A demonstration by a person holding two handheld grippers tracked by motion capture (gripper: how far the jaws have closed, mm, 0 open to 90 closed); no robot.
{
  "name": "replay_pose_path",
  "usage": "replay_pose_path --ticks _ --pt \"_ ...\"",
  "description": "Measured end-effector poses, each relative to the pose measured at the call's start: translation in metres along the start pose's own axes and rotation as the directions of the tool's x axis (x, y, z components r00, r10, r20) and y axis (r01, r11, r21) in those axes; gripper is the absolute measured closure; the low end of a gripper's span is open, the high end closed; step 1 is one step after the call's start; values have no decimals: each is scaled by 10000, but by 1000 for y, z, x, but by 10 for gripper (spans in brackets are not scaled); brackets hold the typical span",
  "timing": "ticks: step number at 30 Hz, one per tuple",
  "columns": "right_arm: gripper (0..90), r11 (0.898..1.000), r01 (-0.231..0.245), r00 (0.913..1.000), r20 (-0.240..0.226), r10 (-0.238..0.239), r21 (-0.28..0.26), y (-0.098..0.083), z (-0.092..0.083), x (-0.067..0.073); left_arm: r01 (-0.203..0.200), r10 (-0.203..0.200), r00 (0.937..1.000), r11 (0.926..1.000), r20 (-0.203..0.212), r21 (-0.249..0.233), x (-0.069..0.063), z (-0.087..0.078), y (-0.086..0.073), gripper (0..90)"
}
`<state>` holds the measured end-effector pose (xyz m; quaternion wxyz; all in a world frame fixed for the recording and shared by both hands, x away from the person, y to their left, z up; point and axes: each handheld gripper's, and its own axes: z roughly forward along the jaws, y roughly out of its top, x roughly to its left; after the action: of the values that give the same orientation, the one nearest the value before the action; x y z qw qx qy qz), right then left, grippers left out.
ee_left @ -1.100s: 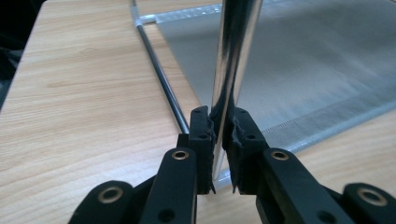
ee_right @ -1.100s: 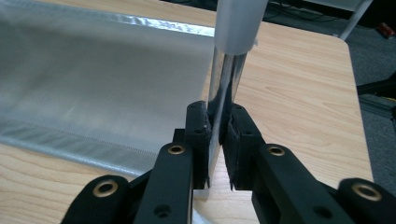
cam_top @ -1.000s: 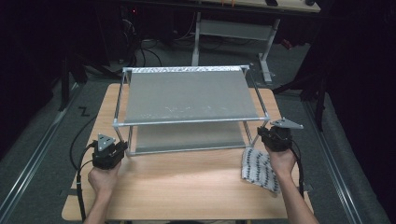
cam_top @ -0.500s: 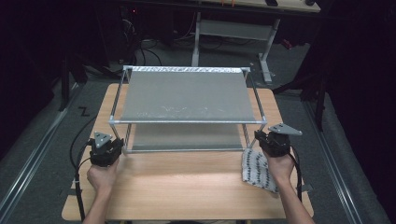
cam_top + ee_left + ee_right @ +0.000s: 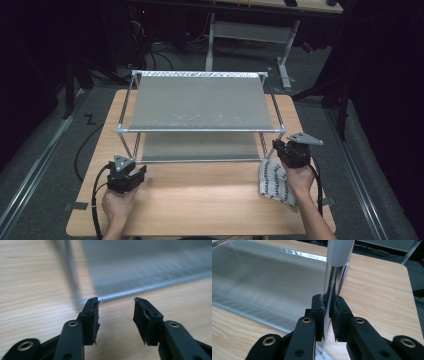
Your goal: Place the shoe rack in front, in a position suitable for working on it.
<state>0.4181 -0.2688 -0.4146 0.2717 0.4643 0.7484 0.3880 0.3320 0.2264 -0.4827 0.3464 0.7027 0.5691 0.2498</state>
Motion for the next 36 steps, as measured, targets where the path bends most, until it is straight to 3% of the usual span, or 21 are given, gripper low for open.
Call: replay_pose_path --ticks 2,7,12,18,22,28,33,36 --pt "812 10000 7 10000 0 -7 1 0 0 0 -323 318 9993 9991 211 256 -13 9 4 525" --pt "812 10000 -11 10000 16 11 -15 0 0 0 -630 606 9970 9967 474 507 -34 31 14 494" --pt "812 10000 13 10000 20 -13 17 0 0 0 -766 737 9963 9947 450 679 -44 45 22 475" --pt "812 10000 87 9999 -66 -87 13 0 0 3 -511 485 9982 9959 361 740 -41 53 24 469" --pt "812 9997 187 9995 -248 -183 144 3 1 7 -723 709 9973 9926 172 979 -39 57 25 467" --pt "813 9994 346 9983 -468 -342 70 3 2 16 -477 462 9988 9945 185 933 -38 61 27 460" --pt "813 9990 450 9969 -644 -450 -19 0 -2 21 -39 14 9994 9971 338 757 -35 63 30 454" --pt "813 9988 488 9962 -717 -489 -38 -2 -4 23 -85 62 9995 9970 307 769 -36 64 31 454"
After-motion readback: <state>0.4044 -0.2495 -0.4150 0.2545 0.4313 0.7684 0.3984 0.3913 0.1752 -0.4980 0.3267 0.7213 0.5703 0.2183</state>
